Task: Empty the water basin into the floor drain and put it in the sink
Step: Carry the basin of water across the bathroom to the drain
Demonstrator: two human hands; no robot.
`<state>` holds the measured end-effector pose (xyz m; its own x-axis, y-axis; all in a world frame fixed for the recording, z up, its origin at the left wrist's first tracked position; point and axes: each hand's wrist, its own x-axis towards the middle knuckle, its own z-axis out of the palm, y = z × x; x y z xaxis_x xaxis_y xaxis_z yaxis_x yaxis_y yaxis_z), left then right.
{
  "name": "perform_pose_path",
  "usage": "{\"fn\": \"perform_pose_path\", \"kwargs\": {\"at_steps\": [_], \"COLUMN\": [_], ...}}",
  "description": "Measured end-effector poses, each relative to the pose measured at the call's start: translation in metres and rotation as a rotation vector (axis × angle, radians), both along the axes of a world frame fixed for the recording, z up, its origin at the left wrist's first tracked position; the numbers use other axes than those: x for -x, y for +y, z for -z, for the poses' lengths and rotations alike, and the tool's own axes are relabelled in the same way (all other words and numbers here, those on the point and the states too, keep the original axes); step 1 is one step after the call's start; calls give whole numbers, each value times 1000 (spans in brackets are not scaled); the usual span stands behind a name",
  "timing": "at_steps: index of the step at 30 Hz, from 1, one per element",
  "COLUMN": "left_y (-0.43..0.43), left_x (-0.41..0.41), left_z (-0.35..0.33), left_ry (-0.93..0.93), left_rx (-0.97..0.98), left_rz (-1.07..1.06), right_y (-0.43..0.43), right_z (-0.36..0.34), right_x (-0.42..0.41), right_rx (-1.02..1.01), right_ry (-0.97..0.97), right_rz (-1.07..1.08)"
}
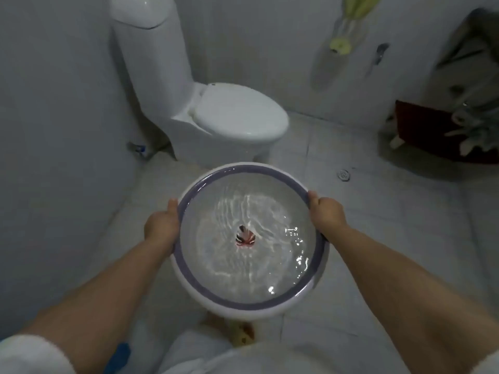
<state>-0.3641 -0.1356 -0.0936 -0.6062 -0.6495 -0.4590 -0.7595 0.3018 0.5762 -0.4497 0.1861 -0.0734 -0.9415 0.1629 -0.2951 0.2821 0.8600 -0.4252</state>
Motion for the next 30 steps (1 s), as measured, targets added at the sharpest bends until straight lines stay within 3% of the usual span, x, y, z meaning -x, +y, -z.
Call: {"fn": "perform_pose_path", "kwargs": {"at_steps": [12,20,25,30], "left_y": [90,160,207,255], "left_x": [162,225,241,252], "left_z": [-17,-20,-12,-9], "left_ry": [63,81,70,47], "left_rx": [-58,-25,-18,-8], "left_rz": [309,508,523,396], "right_y": [102,164,210,266], "right_z": [-2,-2,2,6], "right_x": [37,59,79,109], "right_rx": [25,16,38,55], "right_ry": [-14,-9,-23,-13], "right_rz": [354,495,487,411]}}
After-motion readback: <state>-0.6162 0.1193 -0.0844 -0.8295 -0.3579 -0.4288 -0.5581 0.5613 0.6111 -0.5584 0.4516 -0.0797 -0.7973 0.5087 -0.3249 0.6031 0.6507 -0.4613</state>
